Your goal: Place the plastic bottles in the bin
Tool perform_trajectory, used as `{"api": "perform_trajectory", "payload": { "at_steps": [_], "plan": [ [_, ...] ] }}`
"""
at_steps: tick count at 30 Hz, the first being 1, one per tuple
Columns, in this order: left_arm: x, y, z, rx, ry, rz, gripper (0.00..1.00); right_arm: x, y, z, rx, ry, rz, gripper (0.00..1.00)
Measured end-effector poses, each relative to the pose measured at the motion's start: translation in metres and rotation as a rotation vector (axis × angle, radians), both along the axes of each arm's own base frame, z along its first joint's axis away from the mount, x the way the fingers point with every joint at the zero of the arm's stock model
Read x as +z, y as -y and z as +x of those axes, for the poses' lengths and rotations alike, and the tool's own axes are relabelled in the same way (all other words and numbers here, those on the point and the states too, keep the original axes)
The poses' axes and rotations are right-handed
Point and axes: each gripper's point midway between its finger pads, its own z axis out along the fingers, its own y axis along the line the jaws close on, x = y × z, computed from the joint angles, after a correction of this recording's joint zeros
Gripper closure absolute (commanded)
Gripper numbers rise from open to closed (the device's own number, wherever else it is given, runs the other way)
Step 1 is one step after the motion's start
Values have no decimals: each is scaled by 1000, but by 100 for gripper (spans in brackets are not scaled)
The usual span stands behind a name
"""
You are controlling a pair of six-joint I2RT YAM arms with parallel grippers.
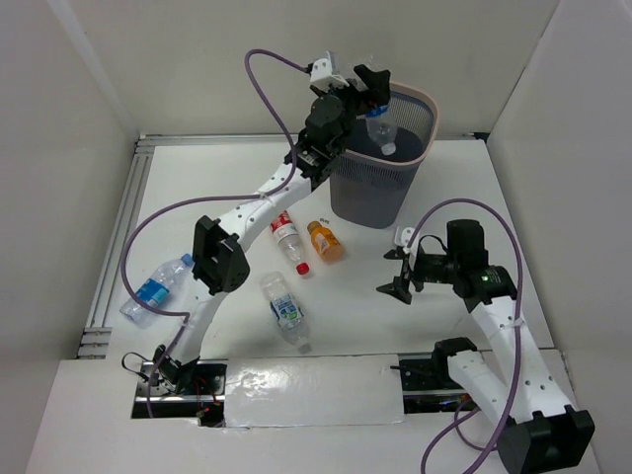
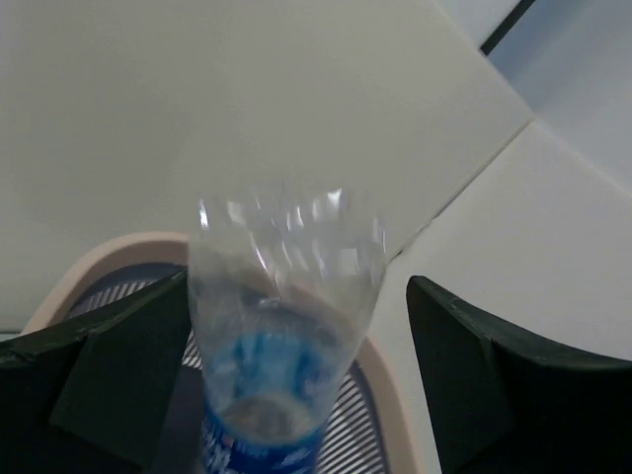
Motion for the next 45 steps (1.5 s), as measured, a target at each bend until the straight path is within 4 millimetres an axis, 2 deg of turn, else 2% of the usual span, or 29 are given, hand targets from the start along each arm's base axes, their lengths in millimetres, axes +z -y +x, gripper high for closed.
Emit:
{"api": "perform_trajectory", "payload": {
  "at_steps": [3,7,9,10,11,12,14,16,18,19,21,23,28,30,31,33,37,38,39,42,43,45],
  "plan": [
    [-16,-3,8,6,-23,43,0,-3,-6,0,0,-51,21,12],
    [-35,0,3,-45,-38,171,0,-23,-24,0,41,-175,3,14],
    [-36,-7,-9,-64,-39,238,0,-36,-31,6,23,-222,-29,14],
    [-40,-24,-33,-76,-69,319,0,-41,-35,12,5,-232,-44,14],
    [-38,-27,-37,-78,-69,326,0,-44,-37,19,-16,-225,-55,14],
    [-26,-39,-54,-75,-52,338,0,-46,-41,26,-41,-227,-61,14],
    [-17,-80,-97,-47,-69,383,0,-51,-49,45,-104,-216,-66,14],
    [-3,-128,-143,4,-70,382,0,-57,-58,60,-149,-218,-70,14],
    [0,-182,-185,77,-88,357,0,-62,-70,74,-188,-223,-76,14],
    [-8,-211,-204,120,-115,339,0,-64,-76,81,-208,-219,-79,14],
    [-33,-252,-230,180,-177,318,0,-71,-88,91,-242,-219,-87,14],
    [-75,-279,-251,218,-278,307,0,-79,-98,99,-281,-211,-102,14],
    [-204,-301,-295,204,-601,351,0,-99,-112,120,-416,-209,-144,13],
    [-239,-305,-312,188,-690,366,0,-104,-114,132,-478,-208,-156,13],
    [-249,-307,-319,182,-718,370,0,-107,-114,138,-506,-210,-163,13],
    [-261,-309,-330,168,-762,369,0,-111,-114,150,-556,-209,-171,13],
    [-269,-305,-343,132,-807,361,0,-124,-115,168,-620,-214,-198,13],
    [-272,-304,-345,123,-820,366,0,-128,-116,171,-630,-215,-208,16],
    [-275,-303,-348,109,-833,372,0,-133,-116,174,-638,-217,-220,26],
    [-279,-300,-355,75,-855,359,0,-147,-116,177,-641,-228,-250,44],
    [-280,-298,-358,61,-860,354,0,-146,-118,177,-638,-227,-246,55],
    [-283,-297,-362,42,-867,349,0,-143,-121,178,-627,-226,-238,66]
  ]
}}
